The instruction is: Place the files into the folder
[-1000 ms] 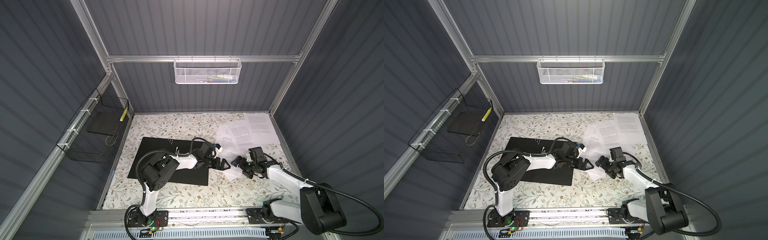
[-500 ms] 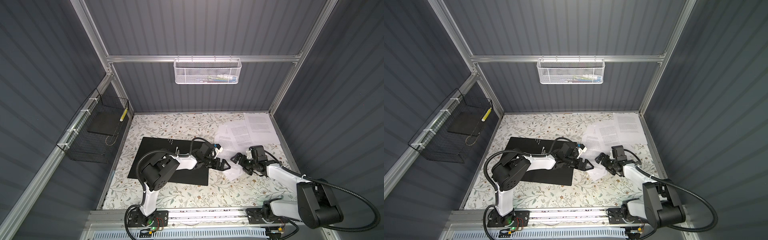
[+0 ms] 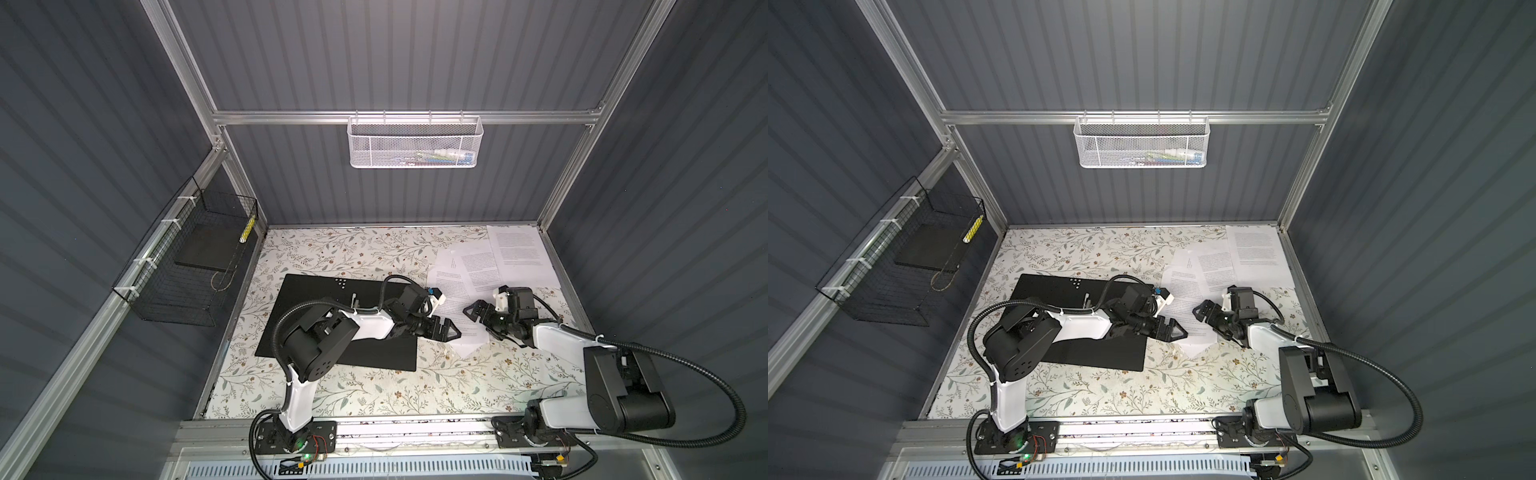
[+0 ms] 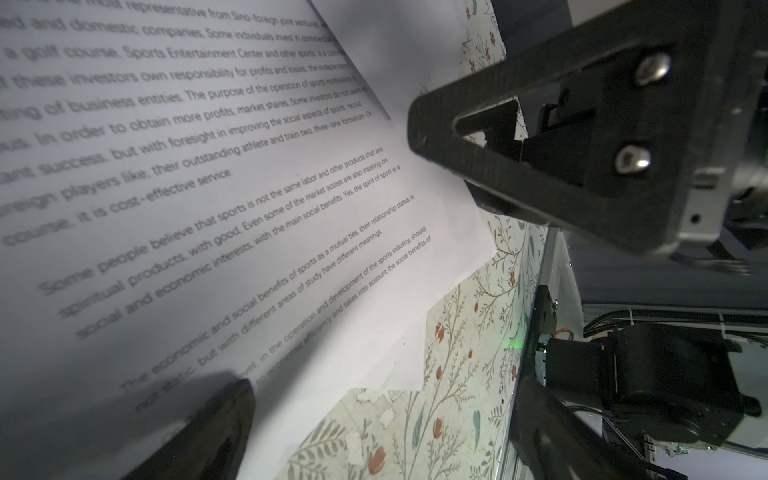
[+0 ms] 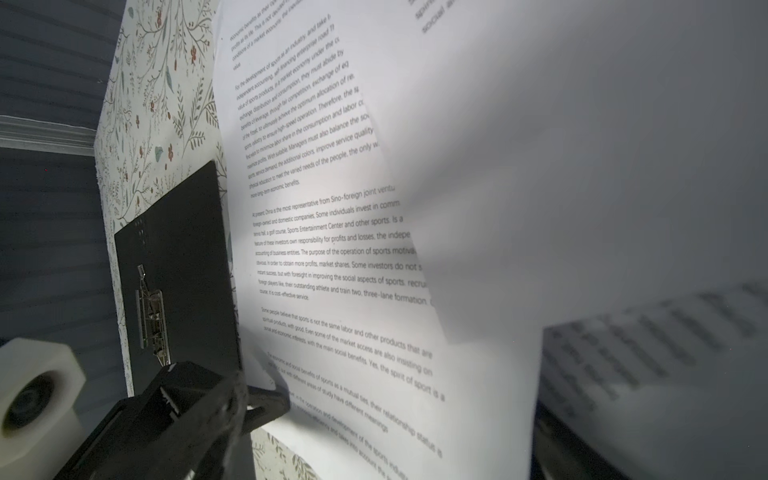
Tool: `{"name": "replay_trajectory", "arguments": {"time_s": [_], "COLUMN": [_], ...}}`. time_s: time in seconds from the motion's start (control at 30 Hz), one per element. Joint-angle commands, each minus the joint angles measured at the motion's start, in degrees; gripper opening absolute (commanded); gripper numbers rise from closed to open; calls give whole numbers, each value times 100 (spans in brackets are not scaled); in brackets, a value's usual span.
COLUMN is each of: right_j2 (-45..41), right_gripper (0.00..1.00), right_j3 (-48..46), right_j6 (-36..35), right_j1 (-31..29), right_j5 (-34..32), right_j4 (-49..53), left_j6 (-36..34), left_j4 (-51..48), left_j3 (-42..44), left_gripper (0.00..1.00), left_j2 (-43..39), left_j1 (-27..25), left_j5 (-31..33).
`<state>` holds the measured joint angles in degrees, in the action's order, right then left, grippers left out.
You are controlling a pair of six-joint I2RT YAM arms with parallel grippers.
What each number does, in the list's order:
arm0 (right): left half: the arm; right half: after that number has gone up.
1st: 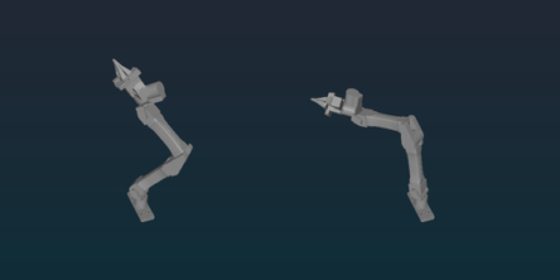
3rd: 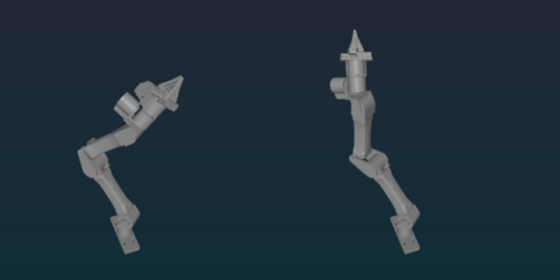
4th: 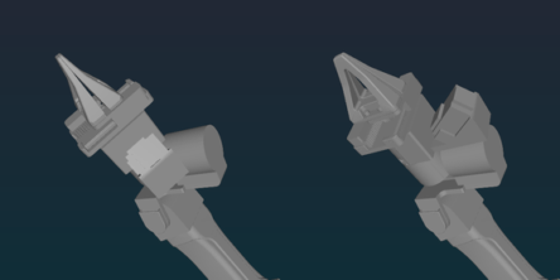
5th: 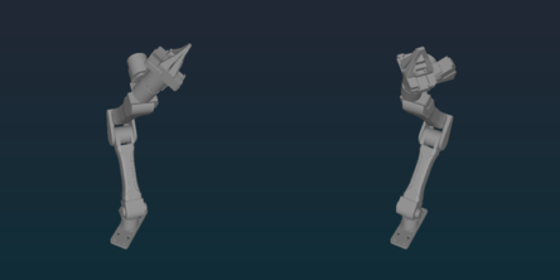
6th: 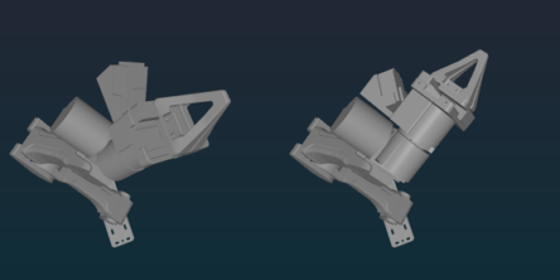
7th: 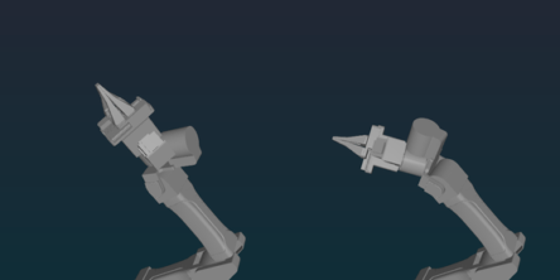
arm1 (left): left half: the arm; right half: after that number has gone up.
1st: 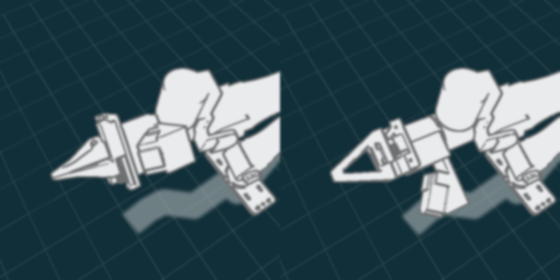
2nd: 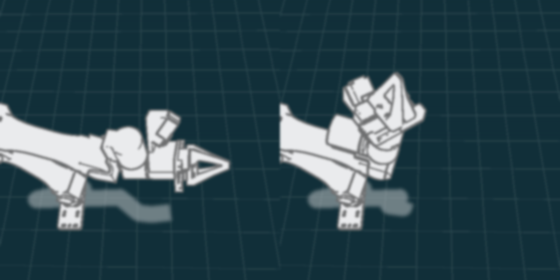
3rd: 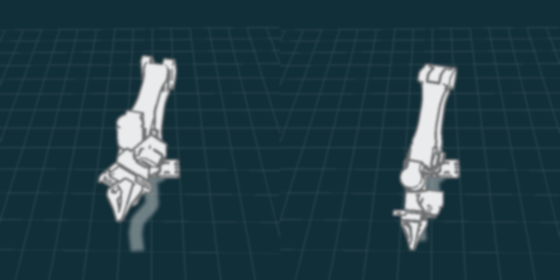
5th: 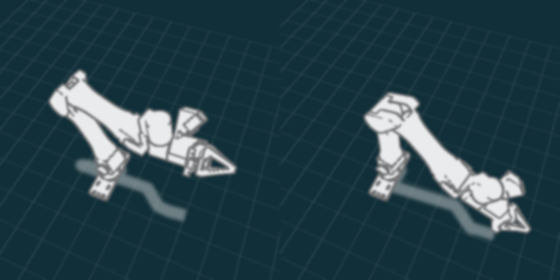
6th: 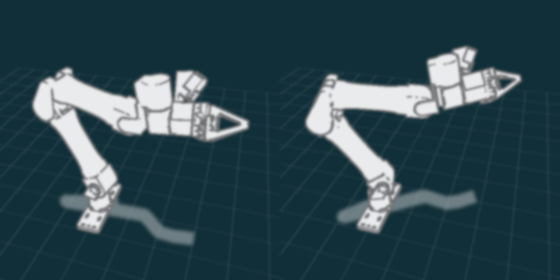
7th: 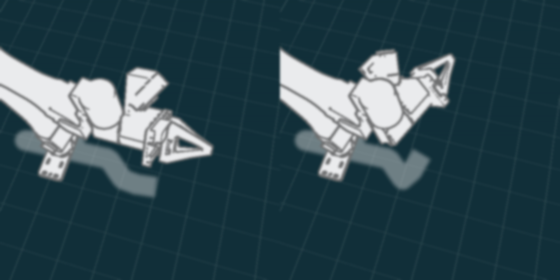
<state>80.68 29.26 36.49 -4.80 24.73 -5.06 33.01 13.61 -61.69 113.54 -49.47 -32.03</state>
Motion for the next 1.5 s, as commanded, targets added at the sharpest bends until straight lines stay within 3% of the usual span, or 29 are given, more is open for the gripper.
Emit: {"name": "replay_trajectory", "arguments": {"time_s": [0.0,0.3,0.47,0.67,0.87,1.27,1.47], "right_j2": [211,573,338,-298,-1418,-4204,-4253], "right_gripper": [84,57,33,2,0,0,0], "right_j3": [-69,-163,-408,-511,-877,-953,128], "right_j6": [-120,306,517,539,778,994,801], "right_j1": [171,278,277,273,275,158,-599], "right_j5": [262,439,386,174,146,202,-325], "right_j4": [-253,-510,-667,-167,509,2391,2923], "left_j6": [-12,33,168,330,365,-655,-1409], "left_j4": [-1321,-1402,-1313,-1219,-1377,-2729,-3743], "left_j3": [344,220,157,53,-123,288,299], "left_gripper": [100,100,100,100,100,100,100], "left_j2": [414,308,288,-48,-1087,-3809,-4366], "left_j1": [-34,-31,-32,-32,-36,-35,-31], "left_j5": [369,314,168,-122,38,3091,3893]}}
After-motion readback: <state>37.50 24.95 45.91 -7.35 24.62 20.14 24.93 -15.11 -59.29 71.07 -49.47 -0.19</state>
